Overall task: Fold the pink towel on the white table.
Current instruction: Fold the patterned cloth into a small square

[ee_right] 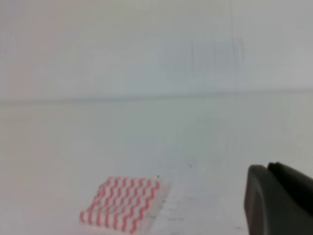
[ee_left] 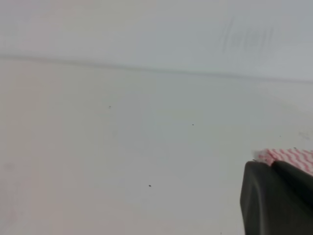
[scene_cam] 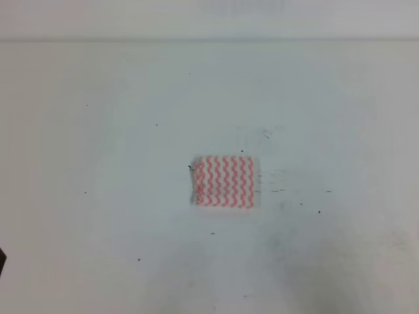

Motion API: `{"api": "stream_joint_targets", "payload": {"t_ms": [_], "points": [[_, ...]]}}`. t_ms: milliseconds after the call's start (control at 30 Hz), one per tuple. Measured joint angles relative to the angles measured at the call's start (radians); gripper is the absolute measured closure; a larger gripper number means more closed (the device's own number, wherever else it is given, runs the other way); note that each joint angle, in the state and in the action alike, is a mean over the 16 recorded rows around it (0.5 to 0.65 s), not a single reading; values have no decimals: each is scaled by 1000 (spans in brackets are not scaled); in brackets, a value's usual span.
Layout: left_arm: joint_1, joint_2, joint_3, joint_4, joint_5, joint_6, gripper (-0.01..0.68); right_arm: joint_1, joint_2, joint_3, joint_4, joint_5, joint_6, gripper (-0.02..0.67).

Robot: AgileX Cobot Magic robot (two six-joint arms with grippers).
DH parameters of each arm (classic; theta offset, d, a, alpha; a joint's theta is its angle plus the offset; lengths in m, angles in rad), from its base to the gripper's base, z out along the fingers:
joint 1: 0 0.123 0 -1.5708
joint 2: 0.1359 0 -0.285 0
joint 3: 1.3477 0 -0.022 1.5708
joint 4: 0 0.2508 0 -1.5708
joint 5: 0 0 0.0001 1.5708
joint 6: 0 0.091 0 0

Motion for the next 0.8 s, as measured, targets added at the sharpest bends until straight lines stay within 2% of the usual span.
{"api": "stream_joint_targets", "payload": {"t_ms": [200,800], "points": [[0,-8,34,-32,-67,-3,673,0,1,69,-15,-86,-7,651],[0,-9,39,-75,-74,-4,673,-1,8,111,-47,-95,-6,651]]}}
